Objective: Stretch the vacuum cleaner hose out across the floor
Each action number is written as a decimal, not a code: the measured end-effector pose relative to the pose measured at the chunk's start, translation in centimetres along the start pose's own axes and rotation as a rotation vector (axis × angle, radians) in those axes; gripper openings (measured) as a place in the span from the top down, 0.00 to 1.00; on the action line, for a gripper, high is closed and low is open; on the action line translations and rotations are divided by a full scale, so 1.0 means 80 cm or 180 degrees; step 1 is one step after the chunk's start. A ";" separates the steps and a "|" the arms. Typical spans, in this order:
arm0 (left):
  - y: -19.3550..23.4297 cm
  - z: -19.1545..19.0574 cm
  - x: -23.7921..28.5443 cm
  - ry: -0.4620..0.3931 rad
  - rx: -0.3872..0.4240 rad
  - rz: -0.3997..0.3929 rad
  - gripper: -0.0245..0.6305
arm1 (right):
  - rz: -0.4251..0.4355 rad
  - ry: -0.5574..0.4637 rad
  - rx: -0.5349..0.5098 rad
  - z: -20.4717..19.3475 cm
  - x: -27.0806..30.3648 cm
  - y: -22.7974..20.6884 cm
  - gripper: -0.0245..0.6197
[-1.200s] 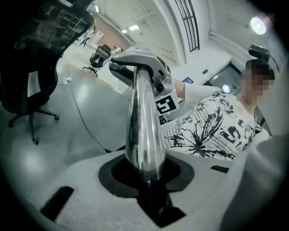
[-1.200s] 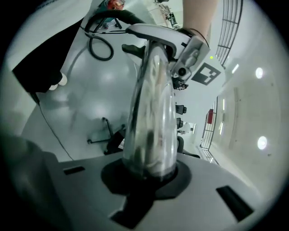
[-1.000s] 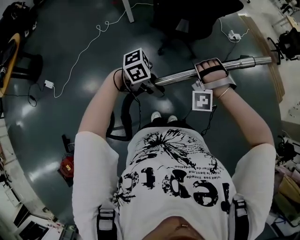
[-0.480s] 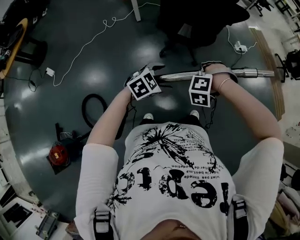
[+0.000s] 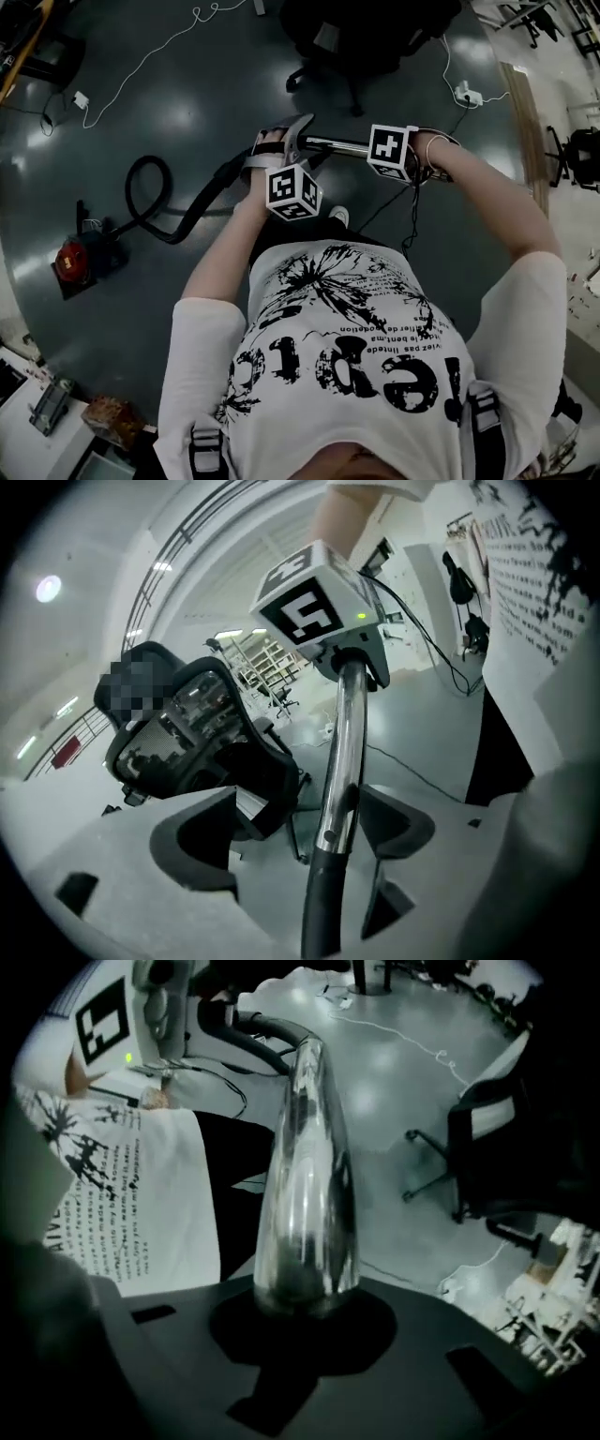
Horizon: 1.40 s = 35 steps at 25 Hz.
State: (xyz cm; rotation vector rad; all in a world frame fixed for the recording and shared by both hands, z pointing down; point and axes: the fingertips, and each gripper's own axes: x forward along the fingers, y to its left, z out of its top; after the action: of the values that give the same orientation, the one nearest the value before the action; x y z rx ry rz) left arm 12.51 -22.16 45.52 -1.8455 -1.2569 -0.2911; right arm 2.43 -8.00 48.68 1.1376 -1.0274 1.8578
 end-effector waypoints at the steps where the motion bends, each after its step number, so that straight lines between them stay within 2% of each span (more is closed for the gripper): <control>1: -0.019 0.013 0.009 0.0008 0.0059 0.0008 0.36 | 0.0263 0.0025 0.0083 -0.019 0.016 0.014 0.89; 5: -0.082 0.054 0.034 -0.0029 0.0122 -0.0048 0.36 | 0.1349 -0.0049 0.0415 -0.072 0.055 0.074 0.89; 8: -0.105 0.075 0.044 -0.0034 0.0367 -0.0027 0.36 | 0.1906 -0.0250 0.0648 -0.087 0.059 0.102 0.87; 11: -0.120 0.093 0.050 -0.0060 0.0738 -0.0071 0.36 | 0.2200 -0.0477 0.0772 -0.090 0.053 0.109 0.86; 15: -0.146 0.094 0.055 -0.0039 0.0860 -0.0254 0.36 | 0.2487 -0.0758 0.0870 -0.077 0.043 0.118 0.85; 17: -0.155 0.081 0.076 0.0121 0.1058 -0.0214 0.36 | 0.2580 -0.0804 0.0904 -0.075 0.036 0.126 0.85; 18: -0.154 0.075 0.085 0.0175 0.1186 -0.0115 0.36 | 0.2612 -0.0804 0.0900 -0.075 0.032 0.132 0.85; 19: -0.150 0.074 0.089 0.0182 0.1268 -0.0005 0.40 | 0.2641 -0.0798 0.0887 -0.074 0.027 0.139 0.85; 20: -0.146 0.076 0.090 0.0155 0.1278 0.0067 0.59 | 0.2666 -0.0795 0.0880 -0.073 0.023 0.145 0.85; 21: -0.142 0.079 0.088 0.0113 0.1223 0.0092 0.71 | 0.2682 -0.0799 0.0889 -0.072 0.018 0.150 0.85; 22: -0.138 0.083 0.084 0.0061 0.1127 0.0085 0.77 | 0.2690 -0.0808 0.0916 -0.071 0.013 0.153 0.85; 23: -0.133 0.088 0.080 0.0008 0.1032 0.0062 0.78 | 0.2692 -0.0819 0.0951 -0.070 0.009 0.155 0.84; 25: -0.126 0.089 0.081 -0.0033 0.1009 0.0029 0.79 | 0.2659 -0.0859 0.1001 -0.067 0.001 0.152 0.84; 27: -0.121 0.081 0.092 0.0076 0.1131 -0.0039 0.79 | 0.2536 -0.0928 0.0992 -0.063 -0.003 0.141 0.83; 29: -0.115 0.078 0.103 0.0249 0.1214 -0.0167 0.81 | 0.2213 -0.0983 0.0881 -0.068 -0.003 0.123 0.83; 30: -0.112 0.079 0.108 0.0331 0.1233 -0.0232 0.82 | 0.1934 -0.0990 0.0779 -0.074 -0.001 0.111 0.83; 32: -0.112 0.081 0.117 0.0477 0.1193 -0.0381 0.85 | 0.1192 -0.0944 0.0484 -0.088 0.005 0.081 0.82; 35: -0.117 0.088 0.132 0.0662 0.1015 -0.0582 0.90 | 0.0043 -0.0856 -0.0140 -0.105 0.009 0.031 0.82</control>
State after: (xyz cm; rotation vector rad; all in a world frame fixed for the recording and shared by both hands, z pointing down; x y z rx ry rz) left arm 7.65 -8.90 52.52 -1.3969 -1.2483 -0.3501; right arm -2.94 -1.44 46.26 1.3833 -1.2208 1.7146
